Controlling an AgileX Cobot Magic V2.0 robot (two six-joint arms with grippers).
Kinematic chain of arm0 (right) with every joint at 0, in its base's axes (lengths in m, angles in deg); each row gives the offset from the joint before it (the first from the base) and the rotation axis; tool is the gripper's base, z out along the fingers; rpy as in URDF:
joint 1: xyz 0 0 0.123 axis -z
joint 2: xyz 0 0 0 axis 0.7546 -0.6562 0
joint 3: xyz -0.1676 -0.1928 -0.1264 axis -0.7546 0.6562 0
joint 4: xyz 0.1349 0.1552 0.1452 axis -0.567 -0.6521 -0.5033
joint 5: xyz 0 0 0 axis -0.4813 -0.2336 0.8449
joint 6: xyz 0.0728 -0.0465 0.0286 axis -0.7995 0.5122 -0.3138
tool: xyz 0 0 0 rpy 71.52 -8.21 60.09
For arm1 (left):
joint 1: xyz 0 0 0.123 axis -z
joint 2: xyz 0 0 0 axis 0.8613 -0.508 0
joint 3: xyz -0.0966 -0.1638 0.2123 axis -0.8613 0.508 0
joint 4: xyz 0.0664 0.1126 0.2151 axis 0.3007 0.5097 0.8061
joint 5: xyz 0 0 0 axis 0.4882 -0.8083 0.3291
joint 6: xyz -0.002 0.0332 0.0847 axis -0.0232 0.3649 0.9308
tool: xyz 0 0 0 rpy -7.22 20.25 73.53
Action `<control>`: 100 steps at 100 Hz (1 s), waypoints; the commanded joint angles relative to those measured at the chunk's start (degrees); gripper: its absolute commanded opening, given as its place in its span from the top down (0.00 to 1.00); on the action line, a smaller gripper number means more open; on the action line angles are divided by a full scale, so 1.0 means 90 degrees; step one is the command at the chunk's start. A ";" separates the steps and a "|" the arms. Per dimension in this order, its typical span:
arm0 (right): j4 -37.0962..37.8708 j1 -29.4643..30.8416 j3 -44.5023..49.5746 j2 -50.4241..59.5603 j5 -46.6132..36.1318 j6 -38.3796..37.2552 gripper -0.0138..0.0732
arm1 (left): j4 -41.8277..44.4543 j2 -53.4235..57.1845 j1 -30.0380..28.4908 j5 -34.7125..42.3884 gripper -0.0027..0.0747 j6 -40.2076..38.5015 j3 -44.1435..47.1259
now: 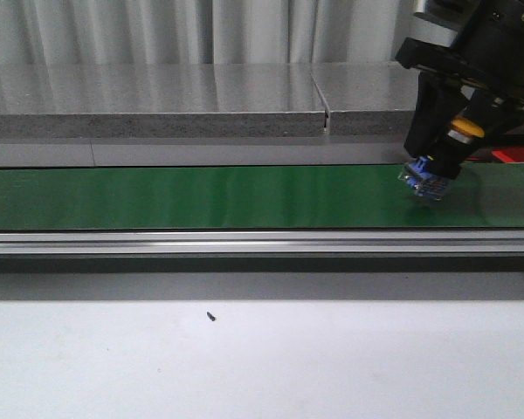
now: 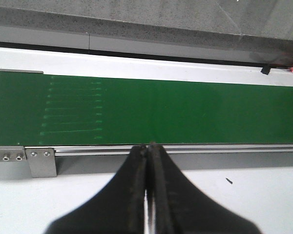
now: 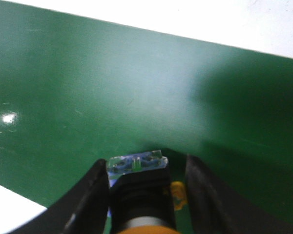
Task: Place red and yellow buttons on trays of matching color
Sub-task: 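Carry the yellow button into the yellow tray and open the right gripper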
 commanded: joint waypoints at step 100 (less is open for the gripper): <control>0.0661 0.4273 0.1653 0.3299 0.0309 -0.0948 0.60 | -0.0067 -0.0035 -0.0015 0.0445 0.99 -0.0053 -0.0168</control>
